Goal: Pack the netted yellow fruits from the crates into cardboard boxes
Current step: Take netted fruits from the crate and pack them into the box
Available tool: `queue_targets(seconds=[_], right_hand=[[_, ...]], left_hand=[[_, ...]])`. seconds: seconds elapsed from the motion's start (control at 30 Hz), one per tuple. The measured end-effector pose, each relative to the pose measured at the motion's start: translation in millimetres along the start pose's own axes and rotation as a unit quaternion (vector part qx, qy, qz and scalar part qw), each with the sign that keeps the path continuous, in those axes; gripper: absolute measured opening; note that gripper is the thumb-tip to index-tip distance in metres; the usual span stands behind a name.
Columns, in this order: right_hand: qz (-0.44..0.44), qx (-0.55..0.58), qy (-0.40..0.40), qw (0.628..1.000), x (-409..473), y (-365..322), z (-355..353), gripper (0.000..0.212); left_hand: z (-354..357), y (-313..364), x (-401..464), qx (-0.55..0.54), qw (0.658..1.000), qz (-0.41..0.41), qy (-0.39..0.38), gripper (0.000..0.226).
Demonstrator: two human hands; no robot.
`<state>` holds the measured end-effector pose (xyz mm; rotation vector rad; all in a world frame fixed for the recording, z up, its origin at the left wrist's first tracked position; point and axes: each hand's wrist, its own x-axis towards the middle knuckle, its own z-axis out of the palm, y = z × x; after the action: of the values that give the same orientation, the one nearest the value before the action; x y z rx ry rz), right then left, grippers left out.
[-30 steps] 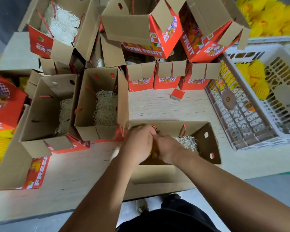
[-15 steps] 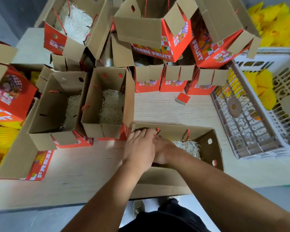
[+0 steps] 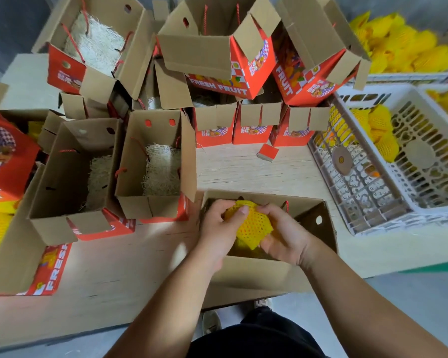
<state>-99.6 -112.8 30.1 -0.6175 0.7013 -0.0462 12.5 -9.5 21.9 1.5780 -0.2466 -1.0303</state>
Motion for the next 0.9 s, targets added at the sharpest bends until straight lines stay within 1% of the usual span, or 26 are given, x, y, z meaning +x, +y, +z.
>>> queue_targets(seconds=[0.07, 0.1, 0.17, 0.23, 0.33, 0.4, 0.47, 0.5, 0.53, 0.6, 0.63, 0.67, 0.7, 0.77, 0.8, 0.83, 0.9], right_hand=[[0.036, -0.063, 0.027, 0.997, 0, 1, -4, 0.036], [0.055, -0.087, 0.032, 0.994, 0, 1, -6, 0.036], [0.085, -0.133, 0.033, 0.987, 0, -1, -10, 0.04], [0.097, -0.162, 0.027, 0.982, 0, -5, -13, 0.039], [0.113, -0.164, 0.027, 0.98, 1, -7, -18, 0.035], [0.128, -0.158, 0.026, 0.979, 1, -6, -19, 0.035], [0.141, -0.155, 0.027, 0.978, 2, -6, -19, 0.035], [0.143, -0.152, 0.029, 0.978, 3, -6, -20, 0.037], [0.145, -0.15, 0.032, 0.977, 4, -5, -19, 0.038], [0.144, -0.166, 0.054, 0.974, 11, 0, -15, 0.042], [0.14, -0.18, 0.087, 0.97, 16, 4, -10, 0.046], [0.13, -0.203, 0.129, 0.962, 24, 10, -4, 0.052], [0.112, -0.239, 0.172, 0.949, 34, 17, 1, 0.06], [0.077, -0.322, 0.243, 0.912, 51, 26, 17, 0.077], [0.079, -0.352, 0.258, 0.896, 60, 29, 25, 0.078], [0.09, -0.386, 0.264, 0.879, 68, 30, 33, 0.075], [0.118, -0.45, 0.257, 0.847, 80, 33, 47, 0.06]], left_hand=[[-3, -1, 0, 0.02, 1.0, 0.021, -0.001, 0.008], [-4, -2, 0, 0.029, 0.999, 0.031, -0.006, 0.008], [-7, -3, 2, 0.056, 0.997, 0.046, -0.023, 0.013], [-12, -3, 5, 0.096, 0.993, 0.061, -0.043, 0.019], [-18, -8, 7, 0.144, 0.984, 0.093, -0.051, 0.027], [-18, -15, 7, 0.16, 0.982, 0.096, -0.036, 0.032], [-17, -18, 4, 0.168, 0.981, 0.098, -0.011, 0.032], [-16, -17, 2, 0.157, 0.983, 0.095, 0.01, 0.03], [-15, -15, 1, 0.121, 0.989, 0.079, 0.04, 0.027], [-16, -10, -1, -0.021, 0.995, 0.025, 0.092, 0.027], [-17, -8, -1, -0.088, 0.991, 0.002, 0.103, 0.032], [-18, -8, -2, -0.128, 0.985, -0.01, 0.117, 0.035], [-18, -7, -3, -0.145, 0.98, -0.018, 0.136, 0.036], [-18, -8, -5, -0.153, 0.973, -0.029, 0.168, 0.035], [-18, -8, -6, -0.162, 0.971, -0.036, 0.171, 0.036], [-18, -6, -5, -0.176, 0.97, -0.043, 0.165, 0.038], [-21, -2, -2, -0.196, 0.967, -0.059, 0.149, 0.041]])
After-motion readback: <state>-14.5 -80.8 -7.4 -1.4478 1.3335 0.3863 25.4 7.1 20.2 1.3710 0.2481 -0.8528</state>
